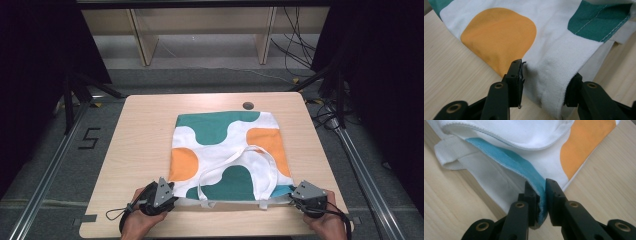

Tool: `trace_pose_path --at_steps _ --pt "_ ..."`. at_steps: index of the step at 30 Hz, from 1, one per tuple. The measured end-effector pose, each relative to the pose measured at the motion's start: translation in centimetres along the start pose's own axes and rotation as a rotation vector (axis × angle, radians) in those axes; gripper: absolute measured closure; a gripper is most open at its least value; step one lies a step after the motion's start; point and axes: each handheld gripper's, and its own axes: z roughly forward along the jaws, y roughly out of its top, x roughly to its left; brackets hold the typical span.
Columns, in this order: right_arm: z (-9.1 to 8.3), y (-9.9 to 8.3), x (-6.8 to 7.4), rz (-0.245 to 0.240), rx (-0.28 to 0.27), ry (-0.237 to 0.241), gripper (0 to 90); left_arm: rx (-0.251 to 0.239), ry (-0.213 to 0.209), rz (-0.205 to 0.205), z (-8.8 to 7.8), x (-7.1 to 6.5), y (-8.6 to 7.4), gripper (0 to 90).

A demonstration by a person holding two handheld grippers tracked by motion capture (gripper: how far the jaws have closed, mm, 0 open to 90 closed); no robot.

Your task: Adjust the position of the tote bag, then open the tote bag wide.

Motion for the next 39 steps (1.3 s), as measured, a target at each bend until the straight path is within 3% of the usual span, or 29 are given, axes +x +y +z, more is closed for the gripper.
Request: trace_pose_path --at_steps 2,3,5,8,9,11,12,13,15,17,19,20,21,22,24,25,26,27,30,33,35,37,39 --pt "0.1 0.1 0.2 0.012 0.0 0.003 80.1 -0.006 -0.003 0.005 -0.1 0.1 0.1 70.3" --pt "0.2 0.1 0.2 0.006 0.002 0.01 78.2 0.009 0.002 0.047 -0.3 0.2 0.2 74.2" --pt "0.3 0.1 0.2 0.008 0.002 0.004 74.1 -0.001 0.008 0.047 -0.3 0.1 0.2 78.9" --pt "0.6 0.1 0.1 0.012 0.003 0.008 71.2 -0.019 0.015 0.037 -0.4 0.2 0.4 81.4" --pt "1.0 0.0 0.0 0.044 0.023 0.008 64.3 -0.011 0.013 0.045 -0.5 0.4 0.5 81.5" --pt "1.3 -0.1 -0.2 0.044 0.025 0.003 61.7 -0.012 0.013 0.047 -0.6 0.4 0.5 81.5" --pt "1.6 -0.1 -0.4 0.032 0.032 0.006 63.1 -0.032 0.018 0.033 -0.5 0.2 0.5 81.5" --pt "1.8 0.1 -0.4 0.016 0.034 0.011 67.0 -0.016 0.021 0.055 -0.7 0.3 0.6 81.5" --pt "1.9 0.2 -0.3 0.004 0.036 0.015 69.2 -0.028 0.024 0.052 -0.6 0.3 0.7 81.5" --pt "1.8 0.1 -0.1 0.016 0.04 0.029 79.0 -0.041 0.034 0.047 -0.7 0.3 0.8 81.5" --pt "1.8 0.2 0.0 0.014 0.049 0.033 81.5 -0.043 0.036 0.054 -0.9 0.3 0.7 81.5" --pt "1.6 0.4 -0.1 -0.012 0.037 0.01 83.3 -0.052 0.036 0.033 -0.9 0.1 0.8 81.5" --pt "1.5 0.6 -0.2 -0.003 0.029 0.013 83.9 -0.072 0.051 0.029 -1.0 0.1 0.8 81.5" --pt "0.9 0.9 -0.5 0.032 -0.018 0.009 84.5 -0.084 0.056 0.029 -1.3 0.1 0.9 82.1" --pt "0.6 1.1 -0.6 0.044 -0.036 0.003 84.6 -0.096 0.058 0.018 -1.6 0.2 0.9 82.3" --pt "-0.6 1.3 -1.0 0.098 -0.106 -0.011 84.7 -0.107 0.059 0.023 -1.9 0.5 1.2 82.8" --pt "-0.6 1.3 -1.0 0.098 -0.106 -0.011 84.7 -0.107 0.059 0.023 -1.9 0.5 1.2 83.1" --pt "-1.2 1.5 -1.2 0.125 -0.138 -0.023 84.8 -0.121 0.071 0.023 -2.2 0.6 1.3 83.1" --pt "-2.9 2.8 -1.8 0.147 -0.239 -0.07 85.1 -0.189 0.089 -0.001 -3.2 1.4 2.3 84.1" --pt "-3.7 3.9 -2.3 0.105 -0.283 -0.107 85.2 -0.223 0.124 0.028 -4.1 2.1 3.5 85.2" --pt "-4.3 4.5 -2.5 0.108 -0.31 -0.127 85.2 -0.268 0.114 0.031 -4.7 2.7 4.6 86.2" --pt "-5.2 5.1 -3.1 0.099 -0.326 -0.148 85.4 -0.299 0.134 0.034 -5.4 3.0 5.6 86.6" --pt "-6.1 5.7 -3.7 0.084 -0.352 -0.174 85.5 -0.322 0.167 0.084 -6.2 3.3 6.7 86.9"
